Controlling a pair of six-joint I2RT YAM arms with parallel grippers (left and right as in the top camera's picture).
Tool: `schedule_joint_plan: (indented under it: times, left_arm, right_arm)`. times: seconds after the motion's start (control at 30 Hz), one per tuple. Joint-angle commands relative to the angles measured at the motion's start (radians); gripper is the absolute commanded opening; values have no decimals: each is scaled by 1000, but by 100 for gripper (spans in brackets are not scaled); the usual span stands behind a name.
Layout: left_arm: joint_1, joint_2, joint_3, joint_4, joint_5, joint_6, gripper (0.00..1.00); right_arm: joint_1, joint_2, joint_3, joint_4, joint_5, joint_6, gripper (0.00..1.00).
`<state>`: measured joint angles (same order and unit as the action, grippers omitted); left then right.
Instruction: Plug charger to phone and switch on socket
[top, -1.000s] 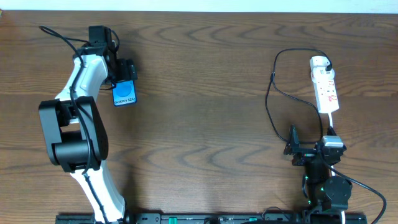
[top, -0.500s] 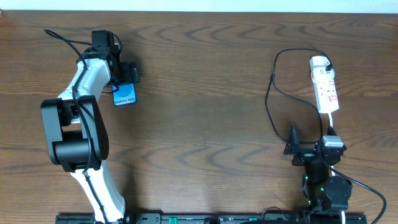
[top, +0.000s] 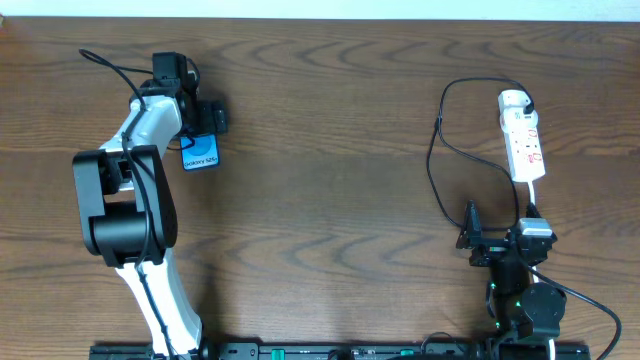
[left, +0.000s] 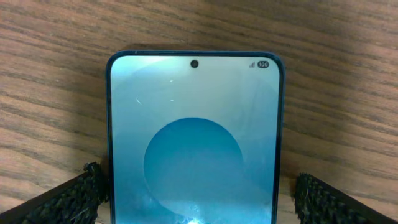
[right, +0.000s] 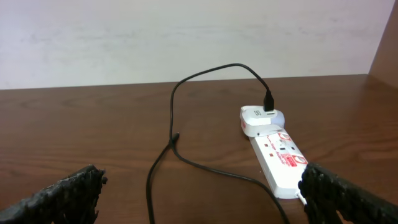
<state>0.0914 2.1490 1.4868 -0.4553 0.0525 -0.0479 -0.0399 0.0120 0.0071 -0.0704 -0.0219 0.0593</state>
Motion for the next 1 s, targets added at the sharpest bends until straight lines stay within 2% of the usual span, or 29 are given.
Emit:
schedule_joint_plan:
  times: [0.0, 0.17, 0.23, 0.4, 0.53, 0.83, 0.97]
  left_arm:
    - [1, 49, -6, -5, 14, 2, 98]
    - [1, 49, -6, -34, 15, -17, 98]
    - [1, 49, -6, -43, 15, -17, 91]
    - [1, 49, -6, -44, 15, -17, 89]
    - [1, 49, -6, -48, 15, -17, 84]
    - [1, 49, -6, -77, 15, -16, 82]
    - [1, 47, -3, -78, 15, -17, 72]
  right_arm:
    - [1, -5, -2, -5, 8, 3, 99]
    - [1, -5, -2, -5, 8, 3, 99]
    - [1, -5, -2, -5, 8, 3, 99]
    - [1, -5, -2, -5, 8, 3, 99]
    - [1, -5, -2, -5, 8, 3, 99]
    - [1, -5, -2, -5, 8, 3, 99]
    - [1, -5, -2, -5, 8, 3, 99]
